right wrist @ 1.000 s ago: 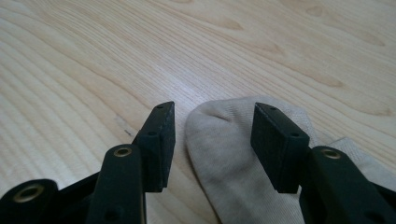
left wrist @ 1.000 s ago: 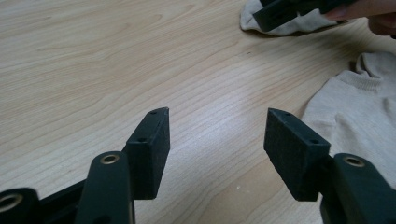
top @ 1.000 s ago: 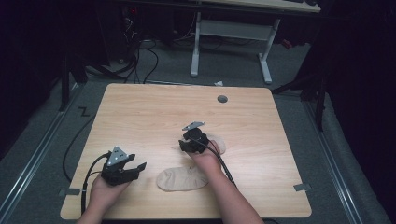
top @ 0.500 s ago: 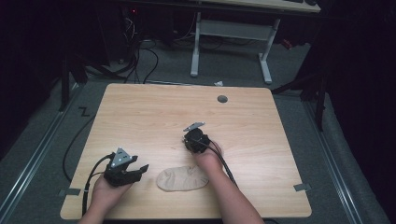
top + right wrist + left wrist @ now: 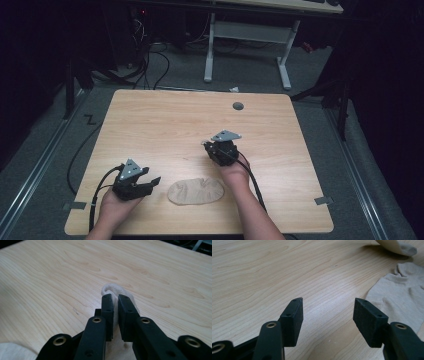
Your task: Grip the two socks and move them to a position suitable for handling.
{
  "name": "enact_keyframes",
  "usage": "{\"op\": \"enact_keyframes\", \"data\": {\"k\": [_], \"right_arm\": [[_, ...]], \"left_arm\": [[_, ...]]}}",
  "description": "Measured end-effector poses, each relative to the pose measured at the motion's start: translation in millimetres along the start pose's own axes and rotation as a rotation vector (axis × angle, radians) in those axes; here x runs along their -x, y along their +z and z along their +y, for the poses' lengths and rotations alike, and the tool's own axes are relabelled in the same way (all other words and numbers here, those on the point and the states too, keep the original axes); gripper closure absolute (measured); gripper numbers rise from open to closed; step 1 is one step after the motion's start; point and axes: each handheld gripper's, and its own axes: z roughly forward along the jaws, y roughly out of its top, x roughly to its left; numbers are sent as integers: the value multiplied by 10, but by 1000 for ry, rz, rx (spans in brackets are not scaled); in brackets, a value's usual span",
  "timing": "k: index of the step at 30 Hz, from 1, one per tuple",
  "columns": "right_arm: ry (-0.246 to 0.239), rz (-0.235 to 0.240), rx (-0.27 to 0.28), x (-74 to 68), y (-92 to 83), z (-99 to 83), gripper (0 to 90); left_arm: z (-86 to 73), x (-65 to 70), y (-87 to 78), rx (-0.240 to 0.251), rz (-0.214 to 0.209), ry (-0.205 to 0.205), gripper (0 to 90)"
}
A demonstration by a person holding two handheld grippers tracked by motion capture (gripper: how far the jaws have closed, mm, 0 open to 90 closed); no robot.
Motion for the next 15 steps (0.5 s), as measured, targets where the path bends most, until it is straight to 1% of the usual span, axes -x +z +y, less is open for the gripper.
{"op": "enact_keyframes", "data": {"k": [1, 2, 3, 4, 5, 6, 8, 10, 11, 12, 13, 14, 15], "right_arm": [[0, 0, 0, 0, 0, 0, 836], [9, 7, 26, 2, -76, -22, 836], [9, 7, 26, 2, -76, -22, 836], [21, 20, 57, 20, -134, -71, 836], [25, 25, 66, 28, -144, -94, 836], [25, 25, 66, 28, -144, -94, 836], [3, 16, 50, 32, -159, -103, 836], [25, 34, 70, 52, -207, -109, 836], [25, 34, 70, 52, -207, -109, 836], [36, 44, 89, 57, -251, -97, 836], [36, 44, 89, 57, -251, -97, 836], [31, 49, 110, 52, -310, -73, 836], [31, 49, 110, 52, -310, -73, 836]], "left_arm": [[0, 0, 0, 0, 0, 0, 417], [-1, 4, 2, 2, 0, -3, 418], [-1, 6, 1, 1, -2, -4, 418], [-2, 8, 2, 1, -3, -4, 418], [-2, 10, 3, 1, -4, -4, 418], [0, 10, 5, 2, -5, -7, 418], [2, 10, 8, 3, -8, -10, 418], [4, 8, 11, 3, -7, -13, 418], [5, 8, 11, 6, -6, -17, 418], [6, 4, 5, 7, -5, -17, 418], [7, 3, -1, 10, -3, -17, 418], [7, 2, -10, 10, -1, -20, 418], [7, 2, -10, 10, -1, -20, 418]]}}
